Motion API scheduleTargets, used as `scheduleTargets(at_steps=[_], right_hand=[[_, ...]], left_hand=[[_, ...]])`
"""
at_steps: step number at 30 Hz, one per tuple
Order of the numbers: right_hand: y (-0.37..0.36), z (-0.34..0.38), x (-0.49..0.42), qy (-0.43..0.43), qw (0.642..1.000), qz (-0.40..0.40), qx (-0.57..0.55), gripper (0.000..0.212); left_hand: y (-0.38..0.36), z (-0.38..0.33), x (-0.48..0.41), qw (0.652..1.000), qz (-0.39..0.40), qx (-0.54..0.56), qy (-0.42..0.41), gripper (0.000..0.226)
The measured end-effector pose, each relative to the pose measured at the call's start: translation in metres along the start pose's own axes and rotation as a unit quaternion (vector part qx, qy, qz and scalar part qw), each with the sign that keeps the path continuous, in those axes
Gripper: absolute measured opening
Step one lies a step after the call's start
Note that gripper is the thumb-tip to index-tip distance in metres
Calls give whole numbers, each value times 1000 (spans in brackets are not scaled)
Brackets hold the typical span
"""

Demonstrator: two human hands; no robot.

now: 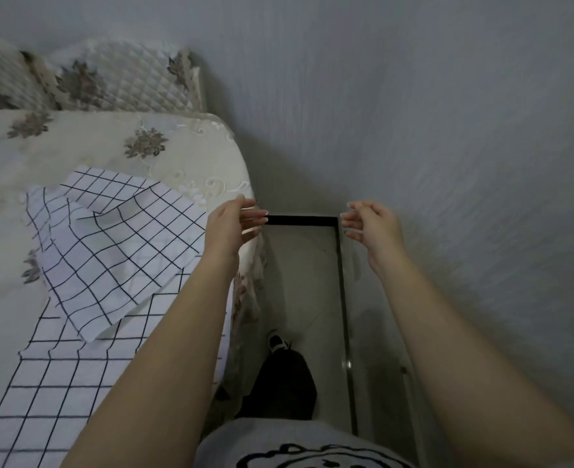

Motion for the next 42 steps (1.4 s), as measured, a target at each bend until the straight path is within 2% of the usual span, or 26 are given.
scheduleTargets(at_steps=[6, 10, 18, 23, 27, 33, 42], right_hand=[[-55, 24, -95, -8, 999, 33, 41, 21], [-111, 48, -145, -4, 996, 67, 51, 22], [-217, 62, -188, -9, 983, 162, 89, 23], [-313, 58, -203, -20, 954, 272, 121, 20], [-389, 49, -199, -37, 916, 369, 154, 18], [-483, 35, -176, -49, 838, 507, 197, 19], [-541, 19, -114, -37, 716, 653, 245, 15]], left_hand=[[-11, -26, -96, 999, -20, 24, 8, 30], [6, -53, -144, 998, -51, 45, 1, 29], [64, -80, -181, 985, -148, 88, -8, 29], [119, -89, -193, 957, -256, 132, -24, 29], [161, -95, -188, 918, -356, 173, -33, 26], [202, -99, -161, 837, -495, 222, -69, 23], [218, -75, -99, 709, -636, 292, -82, 22]])
Point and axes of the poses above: each hand's wrist, its own x-axis away from the middle knuckle, its own y-axis out of the back of the hand, z = x × y, the point moved 4 cm from there along -x, towards the middle knuckle, and after that the axes turned 1 degree about -x, right-handed, at the moved point
